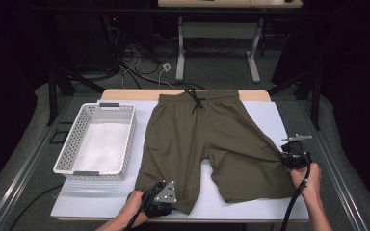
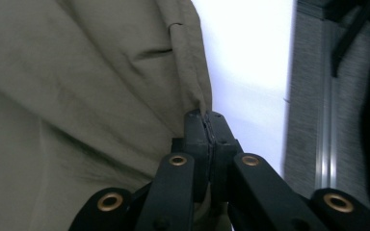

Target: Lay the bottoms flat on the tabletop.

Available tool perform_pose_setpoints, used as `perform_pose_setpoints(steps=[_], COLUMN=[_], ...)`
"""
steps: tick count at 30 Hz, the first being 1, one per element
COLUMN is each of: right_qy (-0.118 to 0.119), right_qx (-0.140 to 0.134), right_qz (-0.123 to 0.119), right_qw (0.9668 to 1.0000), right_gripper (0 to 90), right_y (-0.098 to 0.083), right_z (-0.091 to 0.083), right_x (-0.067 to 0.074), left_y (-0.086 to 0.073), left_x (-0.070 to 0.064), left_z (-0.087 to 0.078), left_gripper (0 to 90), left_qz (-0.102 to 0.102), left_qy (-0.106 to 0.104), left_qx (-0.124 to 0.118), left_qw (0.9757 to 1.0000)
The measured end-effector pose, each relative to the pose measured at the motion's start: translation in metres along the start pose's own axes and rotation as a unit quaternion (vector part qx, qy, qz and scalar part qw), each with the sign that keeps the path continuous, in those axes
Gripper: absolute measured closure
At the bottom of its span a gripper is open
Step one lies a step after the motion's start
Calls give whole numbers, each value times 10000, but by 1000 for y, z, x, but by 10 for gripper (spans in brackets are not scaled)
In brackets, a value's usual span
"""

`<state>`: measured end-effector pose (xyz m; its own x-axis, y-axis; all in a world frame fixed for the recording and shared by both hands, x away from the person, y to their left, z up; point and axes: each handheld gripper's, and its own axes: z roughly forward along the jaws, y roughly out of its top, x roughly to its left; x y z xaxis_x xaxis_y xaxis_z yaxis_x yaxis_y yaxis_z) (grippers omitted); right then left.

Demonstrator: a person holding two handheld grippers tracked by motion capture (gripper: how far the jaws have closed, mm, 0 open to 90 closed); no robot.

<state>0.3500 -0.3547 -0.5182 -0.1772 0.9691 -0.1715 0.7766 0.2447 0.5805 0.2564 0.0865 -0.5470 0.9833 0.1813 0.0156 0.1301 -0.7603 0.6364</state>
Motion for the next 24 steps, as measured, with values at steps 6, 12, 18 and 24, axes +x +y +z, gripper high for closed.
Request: perform_pose_setpoints(steps=[6,12,18,24], right_qy=[114,362,546,491], right_qx=[108,-153,-445,-812], right_qz=[-67,-64,-424,-613], right_qw=[9999,9992,9966,9936], right_gripper=[756,428,264,229], right_y=[-4,2,12,18], right_z=[11,1,-18,-39], right_x=[1,12,43,57], left_y=[1,-1,0,1], left_x=[4,12,14,10], left_z=[2,2,-8,-11], left_gripper=[767,381,227,156], left_qz=[-155,-338,-502,-447], left_qy=[64,187,180,217], left_qx=[25,51,-171,-192], left_qw=[9999,9992,9984,9986])
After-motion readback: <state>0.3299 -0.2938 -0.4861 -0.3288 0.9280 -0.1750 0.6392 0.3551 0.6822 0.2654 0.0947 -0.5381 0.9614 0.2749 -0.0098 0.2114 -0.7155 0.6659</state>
